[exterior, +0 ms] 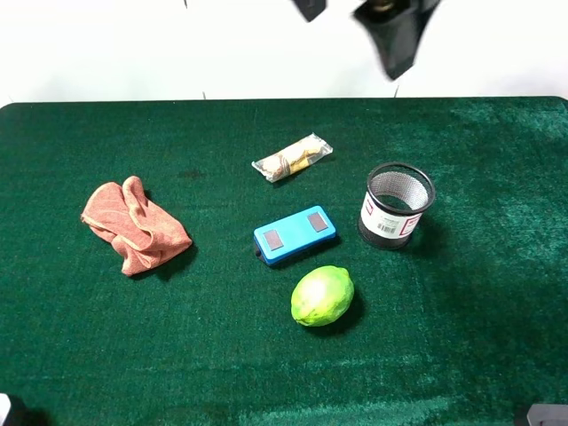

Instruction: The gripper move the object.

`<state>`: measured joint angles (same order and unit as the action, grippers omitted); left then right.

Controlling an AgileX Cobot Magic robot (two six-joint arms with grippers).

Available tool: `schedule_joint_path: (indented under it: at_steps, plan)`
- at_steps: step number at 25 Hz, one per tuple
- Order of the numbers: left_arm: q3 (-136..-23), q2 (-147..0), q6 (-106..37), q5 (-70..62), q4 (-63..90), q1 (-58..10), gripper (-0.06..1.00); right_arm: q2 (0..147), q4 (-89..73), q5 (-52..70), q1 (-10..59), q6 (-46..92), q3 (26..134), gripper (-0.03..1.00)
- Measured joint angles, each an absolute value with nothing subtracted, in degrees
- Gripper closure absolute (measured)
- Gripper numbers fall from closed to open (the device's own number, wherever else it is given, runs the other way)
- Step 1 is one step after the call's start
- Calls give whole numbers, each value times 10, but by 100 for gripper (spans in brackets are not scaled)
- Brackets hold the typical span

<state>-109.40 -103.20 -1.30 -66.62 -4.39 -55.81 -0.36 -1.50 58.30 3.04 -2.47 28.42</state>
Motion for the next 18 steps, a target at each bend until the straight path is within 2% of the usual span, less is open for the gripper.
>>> schedule_joint_path:
  at_steps: [18]
  plan:
    - [-732,-733,-14,-613,-54,-558,3,-4,-16,581,30,-25,284,27]
